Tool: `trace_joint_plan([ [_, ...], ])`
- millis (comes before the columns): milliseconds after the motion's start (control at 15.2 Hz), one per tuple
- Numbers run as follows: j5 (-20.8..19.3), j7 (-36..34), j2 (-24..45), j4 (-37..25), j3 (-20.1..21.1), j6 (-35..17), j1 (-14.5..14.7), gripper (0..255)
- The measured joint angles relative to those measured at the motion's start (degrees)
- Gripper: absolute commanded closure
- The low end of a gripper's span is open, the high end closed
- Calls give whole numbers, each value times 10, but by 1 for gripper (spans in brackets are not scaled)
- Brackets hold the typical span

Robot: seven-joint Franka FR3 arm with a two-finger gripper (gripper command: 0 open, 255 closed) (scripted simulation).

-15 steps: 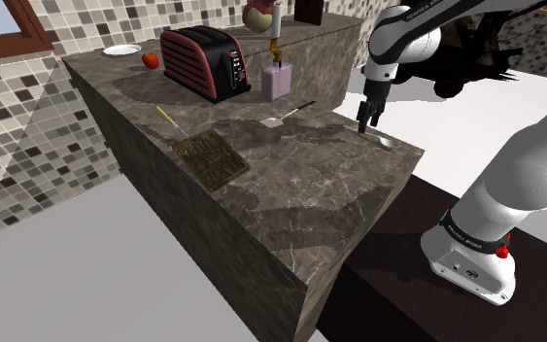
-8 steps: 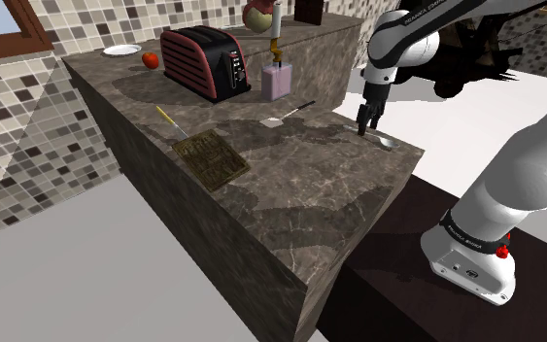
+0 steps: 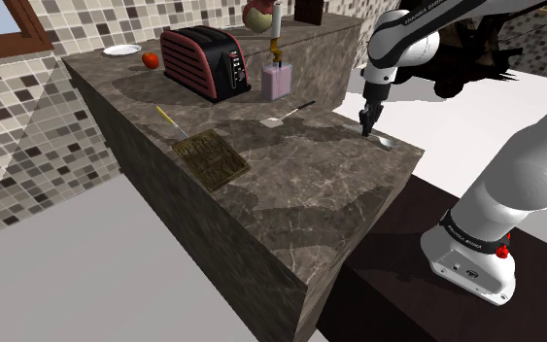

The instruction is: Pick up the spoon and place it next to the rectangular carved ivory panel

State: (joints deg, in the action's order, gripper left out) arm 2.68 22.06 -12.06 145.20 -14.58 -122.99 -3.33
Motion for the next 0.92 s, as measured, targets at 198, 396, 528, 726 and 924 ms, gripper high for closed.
trace_joint_plan([
  [198,0,0,0,0,0,0,0,255],
  [396,-2,-1,-7,-5,1,12,0,255],
  [528,-5,-4,-16,-10,1,27,-1,255],
  [726,-8,-8,-29,-22,3,51,-2,255],
  [924,-11,-13,-43,-35,5,78,-3,255],
])
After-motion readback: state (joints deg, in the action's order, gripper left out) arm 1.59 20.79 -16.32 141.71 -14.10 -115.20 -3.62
